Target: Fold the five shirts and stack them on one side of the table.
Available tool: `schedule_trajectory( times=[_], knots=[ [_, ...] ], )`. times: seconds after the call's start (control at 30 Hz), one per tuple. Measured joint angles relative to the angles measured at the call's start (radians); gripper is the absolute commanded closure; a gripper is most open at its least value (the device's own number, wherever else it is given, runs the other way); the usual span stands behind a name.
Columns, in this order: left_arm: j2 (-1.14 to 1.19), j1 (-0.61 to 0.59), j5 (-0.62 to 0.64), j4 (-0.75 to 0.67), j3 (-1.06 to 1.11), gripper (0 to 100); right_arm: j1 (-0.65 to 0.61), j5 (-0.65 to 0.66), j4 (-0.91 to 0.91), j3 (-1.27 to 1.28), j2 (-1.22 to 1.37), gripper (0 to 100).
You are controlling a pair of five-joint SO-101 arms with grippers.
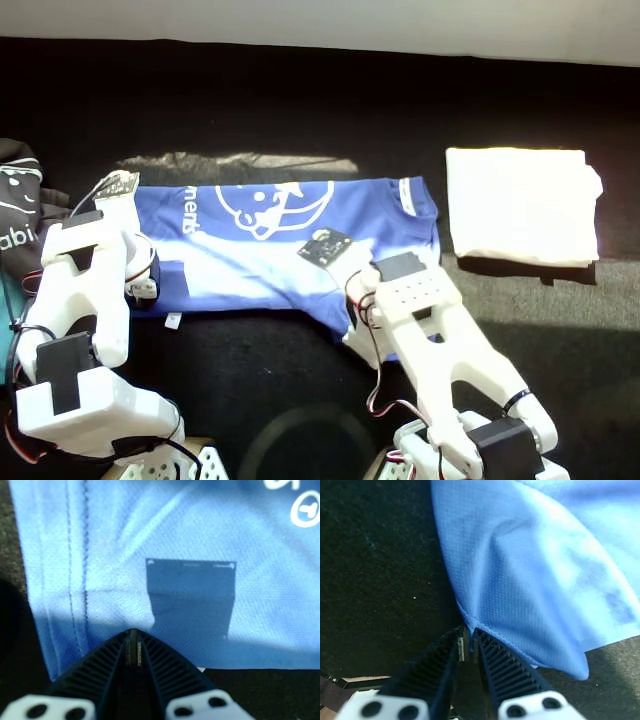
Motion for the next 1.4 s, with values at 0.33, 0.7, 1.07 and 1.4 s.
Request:
schedule_trajectory(
  times=[0.33, 0.7, 1.07, 1.4],
  knots=[
    [0.000, 0.000, 0.000, 0.000, 0.000, 99, -0.002, 0.000, -0.011, 0.014, 0.000, 70.4],
    [0.000, 0.000, 0.000, 0.000, 0.000, 99, -0.083, 0.000, -0.094, 0.091, 0.000, 75.2],
    [0.000, 0.000, 0.000, 0.000, 0.000, 99, -0.009, 0.066, -0.259, 0.187, -0.020, 94.4],
    [0.000, 0.000, 0.000, 0.000, 0.000, 99, 0.077, 0.124, -0.276, 0.178, -0.018, 99.2]
  ],
)
